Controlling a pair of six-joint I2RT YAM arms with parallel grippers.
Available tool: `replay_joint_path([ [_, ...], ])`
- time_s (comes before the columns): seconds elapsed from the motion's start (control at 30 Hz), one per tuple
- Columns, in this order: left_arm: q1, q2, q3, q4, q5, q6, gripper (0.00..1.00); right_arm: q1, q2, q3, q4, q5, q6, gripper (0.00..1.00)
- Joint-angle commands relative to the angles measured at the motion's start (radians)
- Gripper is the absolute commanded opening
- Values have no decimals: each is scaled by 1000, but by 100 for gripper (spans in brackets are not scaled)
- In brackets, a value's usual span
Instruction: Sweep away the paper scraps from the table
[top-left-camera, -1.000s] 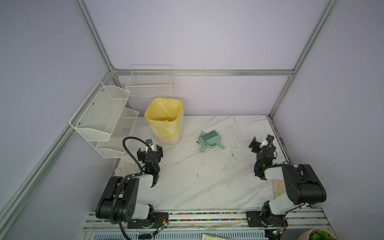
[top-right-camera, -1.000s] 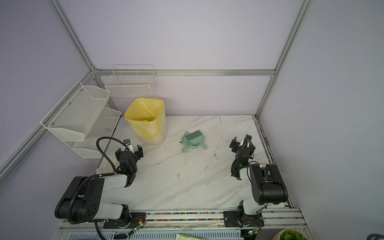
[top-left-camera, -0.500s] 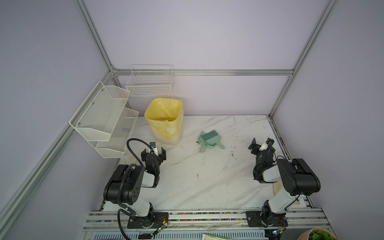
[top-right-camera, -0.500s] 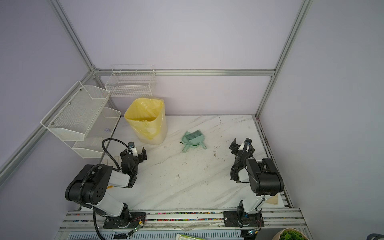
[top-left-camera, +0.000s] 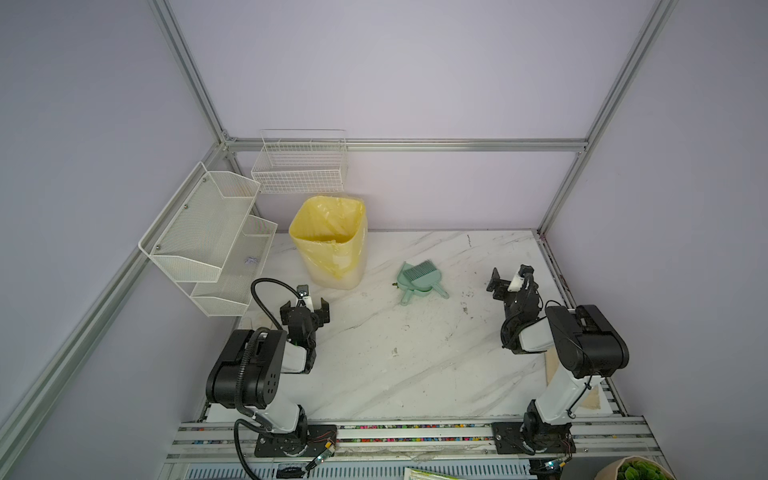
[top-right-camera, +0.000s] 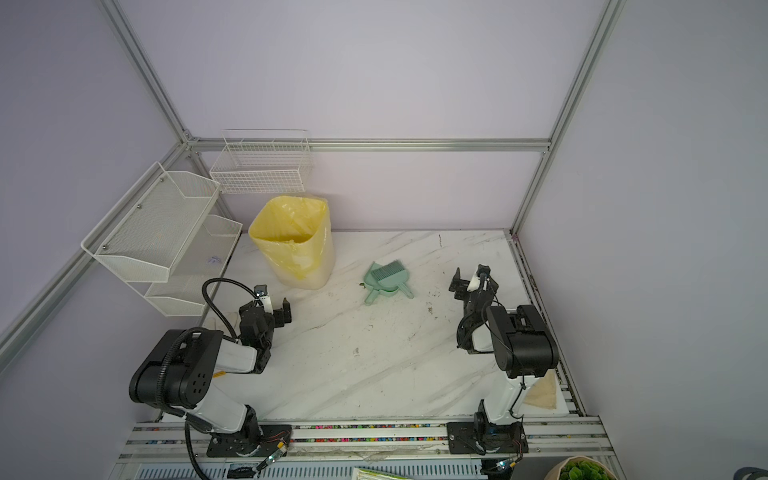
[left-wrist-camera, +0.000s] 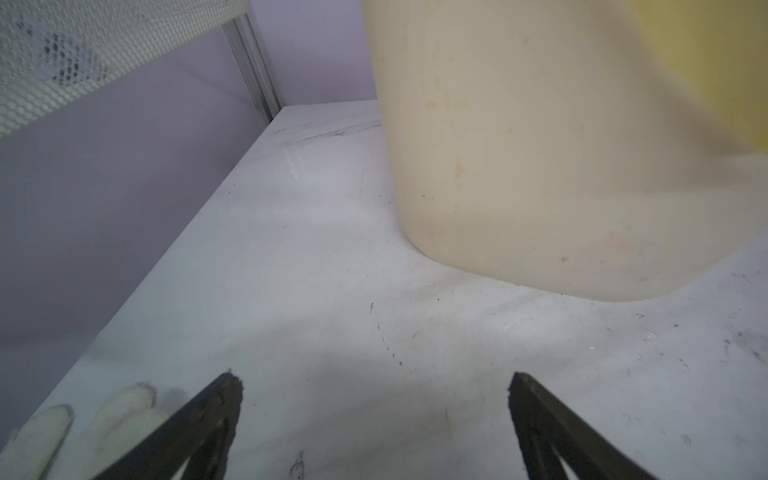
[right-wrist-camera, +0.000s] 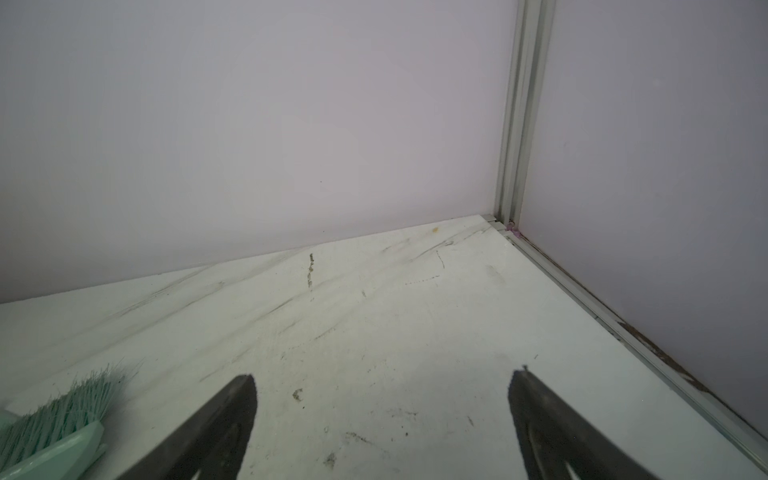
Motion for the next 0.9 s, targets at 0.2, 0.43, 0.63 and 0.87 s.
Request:
replay_joint_path([
  [0.2,13,-24,65,7,32,-25,100,10,-1,-2,-14,-5,-36,97],
  [0.43,13,-24,65,8,31,-25,100,10,-1,-2,-18,-4,-35,97],
  [0.63,14,-24,64,7,31,-25,100,10,-1,-2,-19,-5,-37,97],
  [0.87,13,-23,66,8,31,-25,100,10,-1,-1,-18,-5,-37,97],
])
